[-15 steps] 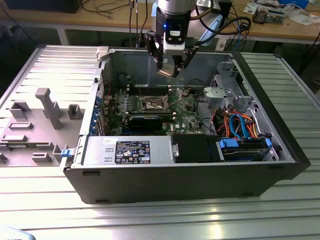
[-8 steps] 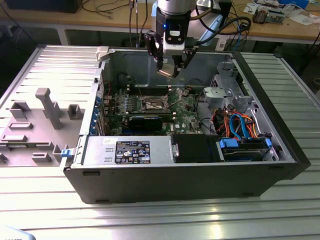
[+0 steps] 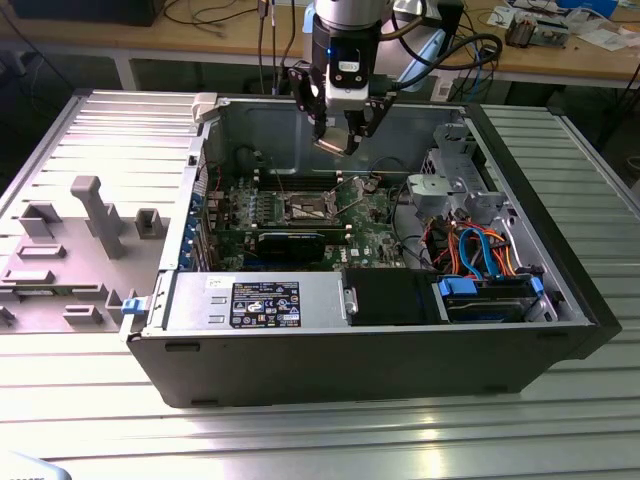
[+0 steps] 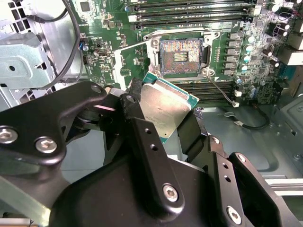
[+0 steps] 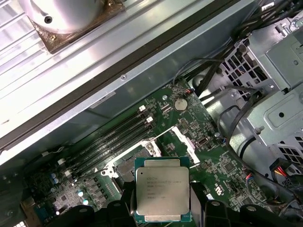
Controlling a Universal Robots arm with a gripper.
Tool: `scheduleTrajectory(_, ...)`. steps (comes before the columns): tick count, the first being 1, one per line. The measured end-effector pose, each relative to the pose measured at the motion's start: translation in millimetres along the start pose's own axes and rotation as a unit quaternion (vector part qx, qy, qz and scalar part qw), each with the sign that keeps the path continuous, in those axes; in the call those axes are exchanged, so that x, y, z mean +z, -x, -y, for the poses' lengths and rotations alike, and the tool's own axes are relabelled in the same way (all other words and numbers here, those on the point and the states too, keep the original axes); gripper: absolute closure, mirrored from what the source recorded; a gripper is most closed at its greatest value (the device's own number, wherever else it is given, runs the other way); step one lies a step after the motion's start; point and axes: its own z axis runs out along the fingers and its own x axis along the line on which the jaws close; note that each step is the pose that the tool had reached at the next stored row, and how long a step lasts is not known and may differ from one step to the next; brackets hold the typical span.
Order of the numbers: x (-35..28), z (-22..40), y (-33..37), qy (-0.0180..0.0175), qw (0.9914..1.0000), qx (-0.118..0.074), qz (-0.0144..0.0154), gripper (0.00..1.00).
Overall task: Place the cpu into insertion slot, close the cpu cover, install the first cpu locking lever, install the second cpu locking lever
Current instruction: 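Place the cpu into insertion slot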
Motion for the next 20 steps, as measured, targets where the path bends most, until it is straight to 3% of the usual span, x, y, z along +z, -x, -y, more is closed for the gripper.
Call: scheduleTrajectory(20, 0.0, 0.0, 0.0, 0.0002, 0.99992, 0.012, 0.0011, 0.45)
